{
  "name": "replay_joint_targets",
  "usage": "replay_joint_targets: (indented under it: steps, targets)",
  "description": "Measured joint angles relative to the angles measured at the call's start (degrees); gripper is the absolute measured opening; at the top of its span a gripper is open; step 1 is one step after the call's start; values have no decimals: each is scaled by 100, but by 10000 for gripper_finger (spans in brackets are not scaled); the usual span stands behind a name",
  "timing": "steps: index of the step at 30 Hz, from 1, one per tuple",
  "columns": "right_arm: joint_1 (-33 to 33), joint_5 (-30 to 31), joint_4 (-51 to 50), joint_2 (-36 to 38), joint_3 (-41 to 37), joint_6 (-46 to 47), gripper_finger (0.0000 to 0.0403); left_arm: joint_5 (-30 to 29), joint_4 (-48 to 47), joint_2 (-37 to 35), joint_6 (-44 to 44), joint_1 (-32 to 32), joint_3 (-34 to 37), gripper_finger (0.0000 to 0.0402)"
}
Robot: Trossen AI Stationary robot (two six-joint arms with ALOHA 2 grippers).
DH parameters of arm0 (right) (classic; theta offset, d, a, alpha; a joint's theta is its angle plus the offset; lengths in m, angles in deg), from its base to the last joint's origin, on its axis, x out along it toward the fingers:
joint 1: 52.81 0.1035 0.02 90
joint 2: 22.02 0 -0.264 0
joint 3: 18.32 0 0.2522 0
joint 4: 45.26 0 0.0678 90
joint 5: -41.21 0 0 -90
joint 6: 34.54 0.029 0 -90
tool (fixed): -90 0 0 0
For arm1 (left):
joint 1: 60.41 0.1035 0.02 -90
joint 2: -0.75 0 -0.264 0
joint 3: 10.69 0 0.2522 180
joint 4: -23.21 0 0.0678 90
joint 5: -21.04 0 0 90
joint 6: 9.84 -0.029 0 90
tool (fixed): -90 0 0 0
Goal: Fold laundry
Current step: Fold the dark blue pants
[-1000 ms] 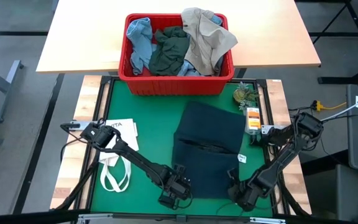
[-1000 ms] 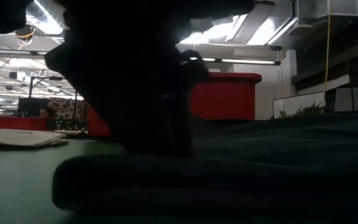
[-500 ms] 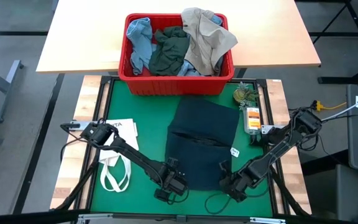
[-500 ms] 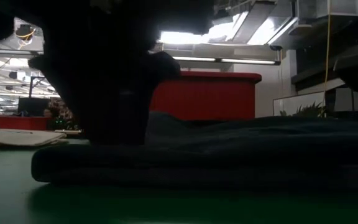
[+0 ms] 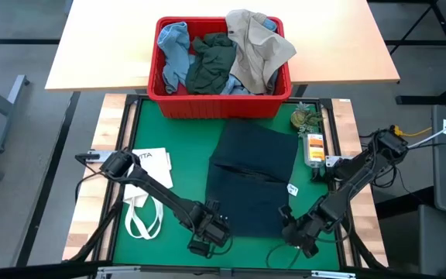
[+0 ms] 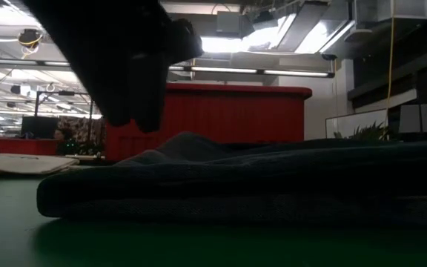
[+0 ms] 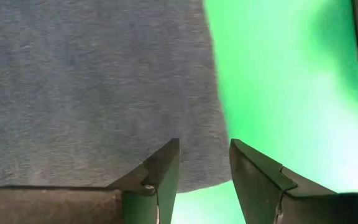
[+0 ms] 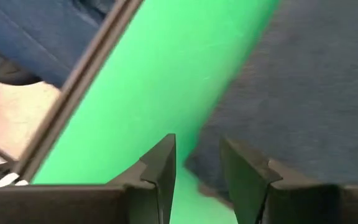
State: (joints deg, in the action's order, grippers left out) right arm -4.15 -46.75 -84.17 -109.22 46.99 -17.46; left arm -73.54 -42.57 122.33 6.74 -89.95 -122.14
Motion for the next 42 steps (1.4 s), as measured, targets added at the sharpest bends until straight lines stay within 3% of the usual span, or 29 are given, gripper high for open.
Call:
replay_joint_targets:
  steps: [9,14,25,29,35,42]
  targets:
    - [3,-684,21,0,7,415,124,-37,65,-5,297,-105,-11,135]
    - [8,-717,180,4,11,433,128,-43,83,-13,601,-96,-15,135]
    - [8,-589,104,4,11,369,251,-41,336,-15,597,-70,-20,145]
    - [14,-422,98,-24,16,45,277,-67,446,-15,581,-70,-20,157]
    - [12,-12,95,-346,20,-665,277,-67,472,-15,580,-70,-20,159]
    - [16,14,-586,-652,28,-708,267,-67,472,-13,577,-70,-20,160]
